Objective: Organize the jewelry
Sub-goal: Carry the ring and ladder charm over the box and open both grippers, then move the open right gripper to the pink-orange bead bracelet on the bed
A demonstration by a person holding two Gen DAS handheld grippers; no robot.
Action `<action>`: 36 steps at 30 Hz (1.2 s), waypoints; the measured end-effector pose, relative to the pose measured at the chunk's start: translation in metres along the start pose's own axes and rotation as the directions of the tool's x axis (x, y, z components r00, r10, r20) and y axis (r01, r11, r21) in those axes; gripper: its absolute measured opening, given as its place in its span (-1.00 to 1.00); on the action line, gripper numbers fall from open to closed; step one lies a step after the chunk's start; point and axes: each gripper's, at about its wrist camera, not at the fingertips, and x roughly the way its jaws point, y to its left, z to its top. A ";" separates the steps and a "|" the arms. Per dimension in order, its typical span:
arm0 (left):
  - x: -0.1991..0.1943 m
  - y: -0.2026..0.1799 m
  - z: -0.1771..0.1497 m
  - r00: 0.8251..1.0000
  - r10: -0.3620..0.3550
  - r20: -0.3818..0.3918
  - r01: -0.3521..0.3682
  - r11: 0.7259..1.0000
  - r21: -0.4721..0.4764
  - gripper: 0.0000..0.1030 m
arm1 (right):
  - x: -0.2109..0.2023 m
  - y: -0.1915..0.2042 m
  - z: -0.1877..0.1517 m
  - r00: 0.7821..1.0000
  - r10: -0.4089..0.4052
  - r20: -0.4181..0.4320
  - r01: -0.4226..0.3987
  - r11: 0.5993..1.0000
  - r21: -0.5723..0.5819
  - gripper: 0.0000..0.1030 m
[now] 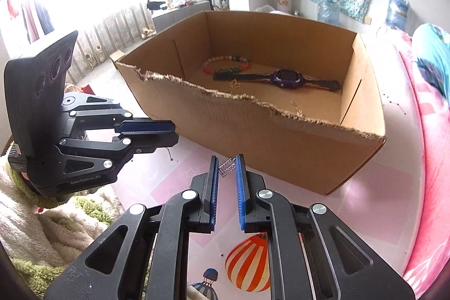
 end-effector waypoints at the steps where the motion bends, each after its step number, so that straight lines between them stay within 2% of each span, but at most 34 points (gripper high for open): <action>1: -0.008 0.001 0.004 1.000 -0.021 0.021 0.021 1.000 -0.003 -0.81 | -0.007 -0.001 0.003 1.000 0.008 0.022 -0.009 1.000 0.010 -0.80; 5: -0.036 0.008 0.026 0.988 -0.107 0.108 0.111 0.993 -0.028 -0.81 | -0.028 -0.008 0.016 0.994 0.035 0.105 -0.040 0.998 0.047 -0.80; 9: -0.042 0.020 0.052 0.980 -0.132 0.149 0.141 0.989 -0.053 -0.81 | -0.031 -0.023 0.032 0.992 0.024 0.127 -0.035 0.995 0.089 -0.80; 12: -0.025 0.028 0.069 0.989 -0.094 0.112 0.103 0.992 -0.077 -0.81 | -0.017 -0.035 0.043 0.996 0.023 0.091 -0.034 0.992 0.122 -0.80; 15: 0.003 0.042 0.084 0.993 -0.102 0.055 0.109 0.985 -0.133 -0.81 | 0.000 -0.043 0.051 0.998 0.047 0.040 -0.053 0.986 0.160 -0.80; 17: 0.020 0.047 0.092 0.997 -0.071 0.024 0.074 0.987 -0.141 -0.81 | 0.013 -0.047 0.058 0.999 0.048 0.009 -0.049 0.986 0.162 -0.80; 20: 0.042 0.051 0.101 0.999 -0.038 -0.006 0.037 0.989 -0.141 -0.81 | 0.028 -0.050 0.063 0.998 0.069 -0.009 -0.066 0.983 0.172 -0.77; 22: 0.053 0.056 0.104 0.999 -0.041 -0.026 0.037 0.986 -0.163 -0.80 | 0.033 -0.055 0.066 0.998 0.057 -0.011 -0.054 0.982 0.178 -0.77; 25: 0.061 0.061 0.108 0.999 -0.030 -0.042 0.021 0.982 -0.189 -0.65 | 0.028 -0.062 0.066 0.997 0.069 0.015 -0.071 0.976 0.208 -0.71; 30: 0.059 0.065 0.109 1.000 -0.014 -0.025 0.009 0.981 -0.196 -0.64 | 0.009 -0.067 0.063 0.994 0.080 0.079 -0.096 0.970 0.223 -0.71; 36: 0.043 0.066 0.108 1.000 0.000 0.016 0.003 0.980 -0.198 -0.64 | -0.033 -0.076 0.047 0.983 0.033 0.182 -0.081 0.961 0.263 -0.71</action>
